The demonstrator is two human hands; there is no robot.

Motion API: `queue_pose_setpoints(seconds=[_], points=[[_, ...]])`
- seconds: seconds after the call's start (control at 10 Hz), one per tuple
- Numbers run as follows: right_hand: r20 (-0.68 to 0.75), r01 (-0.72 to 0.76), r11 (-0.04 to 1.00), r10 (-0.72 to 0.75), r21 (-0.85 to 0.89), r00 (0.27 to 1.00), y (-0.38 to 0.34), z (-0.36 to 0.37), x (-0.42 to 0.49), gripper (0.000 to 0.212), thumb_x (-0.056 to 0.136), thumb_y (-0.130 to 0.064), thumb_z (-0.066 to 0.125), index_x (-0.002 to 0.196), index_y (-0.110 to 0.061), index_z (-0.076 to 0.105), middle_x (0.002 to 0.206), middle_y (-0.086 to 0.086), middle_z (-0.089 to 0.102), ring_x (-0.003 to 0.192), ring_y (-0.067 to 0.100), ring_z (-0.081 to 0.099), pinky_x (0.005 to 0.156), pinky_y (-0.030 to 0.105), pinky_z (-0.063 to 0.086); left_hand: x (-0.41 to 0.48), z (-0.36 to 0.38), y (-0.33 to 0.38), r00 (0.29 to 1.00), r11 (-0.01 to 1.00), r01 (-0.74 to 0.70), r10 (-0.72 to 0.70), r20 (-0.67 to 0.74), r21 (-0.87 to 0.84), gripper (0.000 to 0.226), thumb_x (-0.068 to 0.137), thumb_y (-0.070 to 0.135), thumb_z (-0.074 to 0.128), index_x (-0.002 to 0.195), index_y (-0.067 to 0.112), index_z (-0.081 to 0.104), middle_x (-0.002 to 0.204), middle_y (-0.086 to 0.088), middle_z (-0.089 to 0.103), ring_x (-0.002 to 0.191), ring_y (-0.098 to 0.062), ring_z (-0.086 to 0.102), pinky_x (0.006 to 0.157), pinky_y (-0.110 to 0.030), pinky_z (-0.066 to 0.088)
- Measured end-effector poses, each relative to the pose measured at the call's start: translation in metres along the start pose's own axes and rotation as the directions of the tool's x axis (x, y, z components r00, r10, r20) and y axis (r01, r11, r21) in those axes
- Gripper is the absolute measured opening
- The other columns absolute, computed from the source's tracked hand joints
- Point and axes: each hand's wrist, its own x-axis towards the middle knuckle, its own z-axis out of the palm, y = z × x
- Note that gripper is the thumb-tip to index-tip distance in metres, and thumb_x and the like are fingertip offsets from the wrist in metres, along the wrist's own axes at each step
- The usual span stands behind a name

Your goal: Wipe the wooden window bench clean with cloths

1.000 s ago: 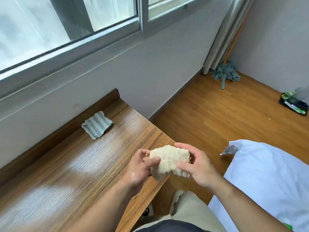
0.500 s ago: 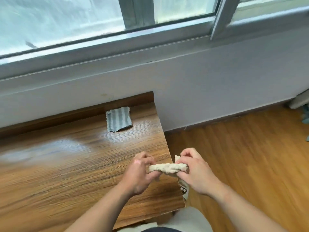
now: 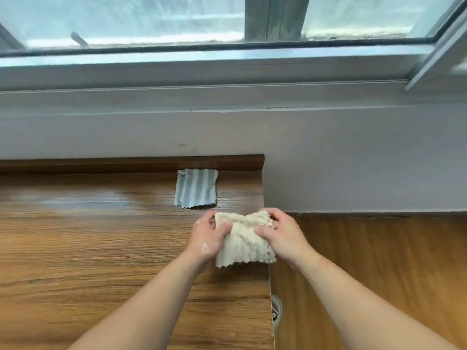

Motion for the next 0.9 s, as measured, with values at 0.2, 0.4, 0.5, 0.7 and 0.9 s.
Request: queue_pose_setpoints(seconds=[0.2,0.4,0.5,0.7,0.9], points=[[-0.192,-0.04,0.868,-0.064,-0.495,0.979,-0.034,-0.008,0.095,0.068,0.096,-0.032,0.066,0.155,-0.018,0.036,0.146,0.011,0.053,0.129,0.029,0.056,0.107,0.04,0.048,0.092,-0.009,0.034,0.97,0.713,-0.108,0.23,-0.085,0.693,0.064,0.09,0.035,0.064,0.148,0.022,0.04,0.124,-0.008,0.067,0.111,-0.034,0.065,0.093,-0.045,0.055],[0.092,0.306,0.463,-0.429,-0.832,0.899,-0.005,0.024,0.083,0.055,0.096,-0.022,0.059,0.15,-0.021,0.046,0.158,0.004,0.04,0.146,0.024,0.037,0.119,0.041,0.035,0.1,-0.007,-0.004,0.755,0.096,-0.538,0.497,0.428,0.838,0.055,0.099,0.034,0.037,0.151,0.016,0.042,0.158,-0.011,0.04,0.147,-0.033,0.035,0.12,-0.055,0.026],[0.13,0.276,0.355,-0.383,-0.893,0.915,0.003,0.031,0.099,0.066,0.096,-0.03,0.057,0.157,-0.022,0.035,0.167,0.002,0.026,0.153,0.022,0.024,0.125,0.045,0.018,0.12,-0.008,-0.005,0.839,-0.031,-0.476,0.283,0.464,0.879,0.069,0.101,0.055,0.013,0.162,0.025,-0.002,0.171,0.0,-0.009,0.157,-0.02,-0.008,0.121,-0.06,-0.013],[0.101,0.226,0.4,-0.31,-0.889,0.945,-0.012,0.028,0.118,0.068,0.096,-0.033,0.057,0.158,-0.028,0.031,0.169,-0.003,0.022,0.155,0.019,0.018,0.126,0.053,0.012,0.131,-0.009,0.005,0.857,0.003,-0.463,0.256,0.447,0.886,0.071,0.101,0.06,0.013,0.16,0.029,-0.011,0.169,0.004,-0.018,0.156,-0.016,-0.016,0.119,-0.061,-0.015],[0.144,0.188,0.377,-0.142,-0.907,0.979,-0.023,0.032,0.1,0.079,0.097,-0.037,0.058,0.163,-0.026,0.015,0.172,-0.002,0.0,0.158,0.019,0.001,0.126,0.049,0.019,0.12,-0.009,0.019,0.854,-0.037,-0.481,0.205,0.478,0.876,0.07,0.103,0.056,0.024,0.162,0.024,0.005,0.171,-0.001,-0.005,0.157,-0.022,-0.007,0.122,-0.062,-0.005]])
